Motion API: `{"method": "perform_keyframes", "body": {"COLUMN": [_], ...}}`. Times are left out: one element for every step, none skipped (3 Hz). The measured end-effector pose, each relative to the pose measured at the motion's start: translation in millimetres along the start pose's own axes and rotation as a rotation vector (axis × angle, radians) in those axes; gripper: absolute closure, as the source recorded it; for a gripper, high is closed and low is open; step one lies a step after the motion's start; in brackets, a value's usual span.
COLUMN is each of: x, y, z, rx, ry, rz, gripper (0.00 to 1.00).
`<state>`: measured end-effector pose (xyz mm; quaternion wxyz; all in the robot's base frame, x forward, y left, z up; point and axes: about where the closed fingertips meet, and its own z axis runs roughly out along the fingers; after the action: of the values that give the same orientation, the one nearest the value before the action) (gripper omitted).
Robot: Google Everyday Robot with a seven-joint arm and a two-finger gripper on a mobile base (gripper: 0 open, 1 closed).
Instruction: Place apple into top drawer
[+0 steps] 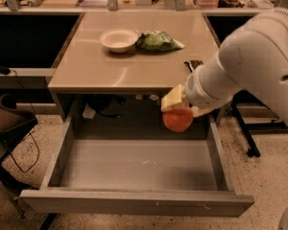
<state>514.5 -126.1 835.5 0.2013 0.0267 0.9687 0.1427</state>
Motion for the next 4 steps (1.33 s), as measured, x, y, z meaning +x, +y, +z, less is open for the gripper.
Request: {"method": "perform_keyframes", "body": {"x": [2, 18, 35, 36], "y": [5, 3, -9, -8], "z": [3, 42, 91, 96], "rx": [-0.019, -0.036, 0.008, 0.010], "ry": [0.010, 0.094, 0.134, 0.138], "rz": [0.000, 0.022, 0.077, 0.078], "gripper": [1.00, 1.00, 1.00, 1.00]}}
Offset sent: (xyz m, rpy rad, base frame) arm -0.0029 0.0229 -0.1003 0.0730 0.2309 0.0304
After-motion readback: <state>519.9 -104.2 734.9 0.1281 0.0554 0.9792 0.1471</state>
